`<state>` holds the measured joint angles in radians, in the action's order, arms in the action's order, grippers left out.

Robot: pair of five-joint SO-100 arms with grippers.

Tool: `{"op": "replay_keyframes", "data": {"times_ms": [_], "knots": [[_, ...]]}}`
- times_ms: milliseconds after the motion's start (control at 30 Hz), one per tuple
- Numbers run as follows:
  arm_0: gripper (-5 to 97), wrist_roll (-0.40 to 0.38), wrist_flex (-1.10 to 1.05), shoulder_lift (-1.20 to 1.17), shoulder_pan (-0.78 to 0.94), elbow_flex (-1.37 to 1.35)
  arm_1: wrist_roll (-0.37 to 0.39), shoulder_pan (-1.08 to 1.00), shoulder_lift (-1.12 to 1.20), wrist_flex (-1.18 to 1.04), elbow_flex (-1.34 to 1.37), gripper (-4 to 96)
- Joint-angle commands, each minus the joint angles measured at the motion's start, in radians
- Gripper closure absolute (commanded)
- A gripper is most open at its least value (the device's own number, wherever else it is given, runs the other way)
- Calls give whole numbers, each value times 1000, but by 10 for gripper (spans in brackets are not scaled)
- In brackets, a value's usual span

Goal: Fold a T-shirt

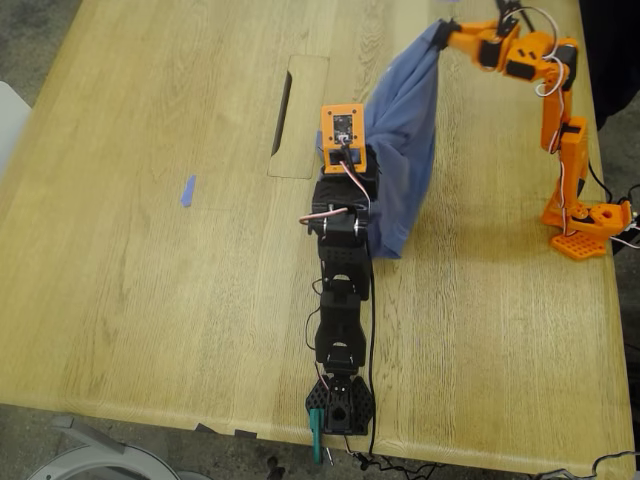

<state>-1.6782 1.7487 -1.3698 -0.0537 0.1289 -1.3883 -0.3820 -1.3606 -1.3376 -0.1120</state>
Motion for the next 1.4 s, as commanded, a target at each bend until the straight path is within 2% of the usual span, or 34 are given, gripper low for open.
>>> {"op": "replay_keyframes", "data": {"times_ms": [0,400,500,700,833,967,1133,1267,1367], "knots": [[918,15,-91,-169,0,23,-8,-8,-97,12,-18,914],[918,26,-183,-186,-141,126,-32,104,-213,-12,-18,914],[918,31,-173,-193,-178,167,-43,132,-264,-78,-18,914],[919,41,-158,-235,-325,207,-58,193,-396,-163,-11,914],[919,48,-156,-264,-399,210,-97,238,-462,-150,6,913],[919,52,-143,-272,-545,210,-132,298,-535,-167,60,912],[919,51,-64,-267,-773,210,-156,364,-713,-210,253,912],[919,64,-34,-265,-894,210,-195,420,-951,-31,664,911],[919,71,17,-272,-982,210,-206,460,-973,-34,693,910]]}}
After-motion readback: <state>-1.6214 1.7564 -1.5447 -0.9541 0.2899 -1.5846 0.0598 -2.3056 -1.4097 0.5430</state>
